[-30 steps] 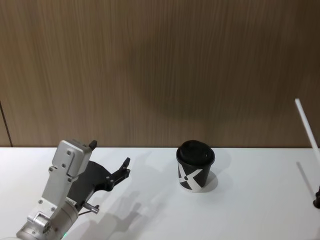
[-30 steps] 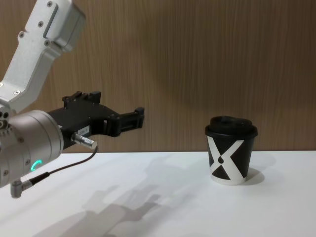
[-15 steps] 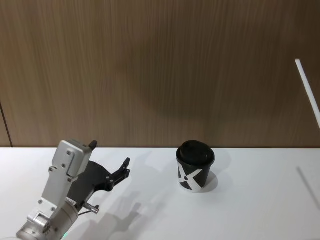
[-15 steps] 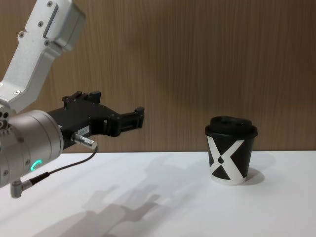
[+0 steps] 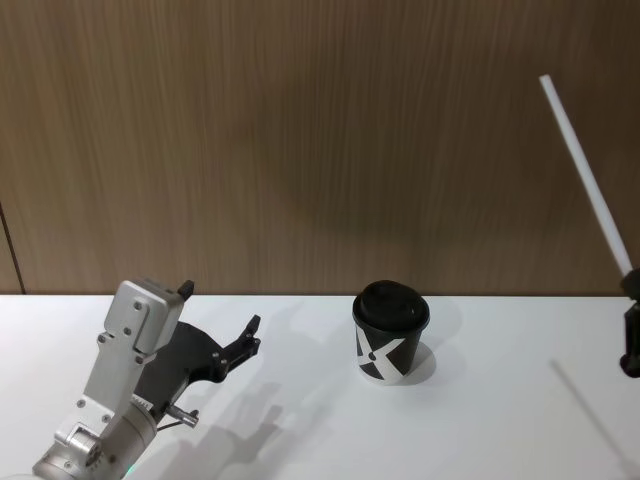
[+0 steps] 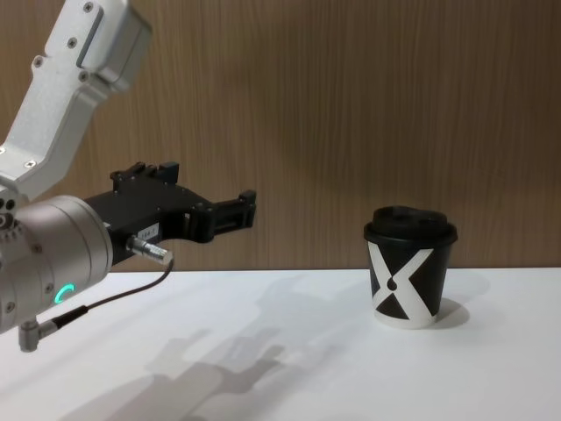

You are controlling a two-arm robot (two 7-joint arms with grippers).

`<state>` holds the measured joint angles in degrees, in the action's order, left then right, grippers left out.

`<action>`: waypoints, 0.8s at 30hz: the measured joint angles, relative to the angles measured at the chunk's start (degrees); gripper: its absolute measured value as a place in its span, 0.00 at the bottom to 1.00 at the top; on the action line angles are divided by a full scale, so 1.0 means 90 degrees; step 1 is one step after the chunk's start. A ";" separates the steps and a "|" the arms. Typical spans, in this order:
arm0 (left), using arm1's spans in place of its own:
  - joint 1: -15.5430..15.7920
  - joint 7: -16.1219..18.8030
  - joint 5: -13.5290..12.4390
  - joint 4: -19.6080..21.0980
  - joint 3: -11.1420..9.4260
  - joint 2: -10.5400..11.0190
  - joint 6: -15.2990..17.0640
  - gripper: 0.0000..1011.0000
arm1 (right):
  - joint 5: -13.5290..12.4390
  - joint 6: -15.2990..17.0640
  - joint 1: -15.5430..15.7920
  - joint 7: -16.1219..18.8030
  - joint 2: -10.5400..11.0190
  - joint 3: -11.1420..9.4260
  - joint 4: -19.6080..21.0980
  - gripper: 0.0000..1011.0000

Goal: Pick up the straw with one hand, pass it to the other hand, and insert it into the cup.

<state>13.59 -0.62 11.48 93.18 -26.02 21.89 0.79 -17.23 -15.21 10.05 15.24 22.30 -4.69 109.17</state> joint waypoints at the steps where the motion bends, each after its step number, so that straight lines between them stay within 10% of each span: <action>1: 0.0000 0.0000 0.0000 0.0000 0.0000 0.0000 0.0000 0.99 | -0.0032 -0.0019 -0.0002 0.0035 0.0014 0.0013 0.0005 0.00; 24: 0.0000 0.0000 0.0000 0.0000 0.0000 0.0000 0.0000 0.99 | -0.0896 -0.0214 -0.0386 0.1278 0.0240 0.0784 -0.0009 0.00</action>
<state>13.59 -0.63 11.48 93.18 -26.03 21.90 0.79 -25.29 -17.14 6.57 26.74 24.46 2.37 109.09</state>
